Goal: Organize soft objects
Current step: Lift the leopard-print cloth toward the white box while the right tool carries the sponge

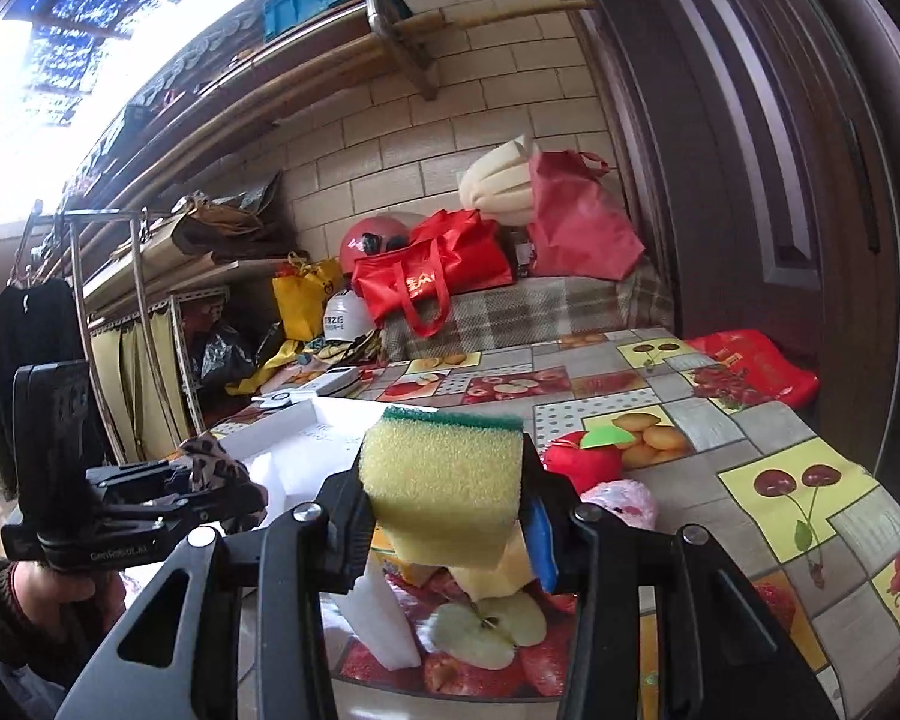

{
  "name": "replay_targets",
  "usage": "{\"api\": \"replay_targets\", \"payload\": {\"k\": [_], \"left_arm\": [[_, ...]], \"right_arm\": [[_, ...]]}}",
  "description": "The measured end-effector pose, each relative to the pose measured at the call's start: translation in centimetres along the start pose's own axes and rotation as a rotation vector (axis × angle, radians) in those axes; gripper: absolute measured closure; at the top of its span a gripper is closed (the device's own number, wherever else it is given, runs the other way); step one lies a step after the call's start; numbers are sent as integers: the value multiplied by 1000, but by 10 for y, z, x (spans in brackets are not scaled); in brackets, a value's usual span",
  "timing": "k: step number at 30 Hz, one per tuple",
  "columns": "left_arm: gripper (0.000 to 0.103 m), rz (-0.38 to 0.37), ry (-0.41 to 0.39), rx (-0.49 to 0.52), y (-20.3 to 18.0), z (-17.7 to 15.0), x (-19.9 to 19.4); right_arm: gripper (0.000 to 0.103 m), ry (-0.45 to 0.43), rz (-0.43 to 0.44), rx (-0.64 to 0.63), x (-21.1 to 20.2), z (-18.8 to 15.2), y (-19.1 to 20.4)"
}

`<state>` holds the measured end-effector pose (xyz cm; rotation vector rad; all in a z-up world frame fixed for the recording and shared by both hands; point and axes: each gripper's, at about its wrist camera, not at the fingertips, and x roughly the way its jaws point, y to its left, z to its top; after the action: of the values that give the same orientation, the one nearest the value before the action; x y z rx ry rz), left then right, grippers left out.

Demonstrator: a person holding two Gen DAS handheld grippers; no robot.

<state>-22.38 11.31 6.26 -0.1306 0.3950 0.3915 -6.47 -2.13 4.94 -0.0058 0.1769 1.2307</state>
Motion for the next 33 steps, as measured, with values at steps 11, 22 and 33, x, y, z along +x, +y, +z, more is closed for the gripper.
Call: {"api": "replay_targets", "payload": {"k": [11,22,33], "left_arm": [[64,28,-27,-32,5,-1,-6],[64,61,-29,-61,12,-2,-9],[64,115,-39,-94,24,-5,-15]], "right_arm": [[61,6,77,-112,9,-5,41],[61,25,114,-161,17,-7,59],[61,44,111,-110,22,-6,54]]}}
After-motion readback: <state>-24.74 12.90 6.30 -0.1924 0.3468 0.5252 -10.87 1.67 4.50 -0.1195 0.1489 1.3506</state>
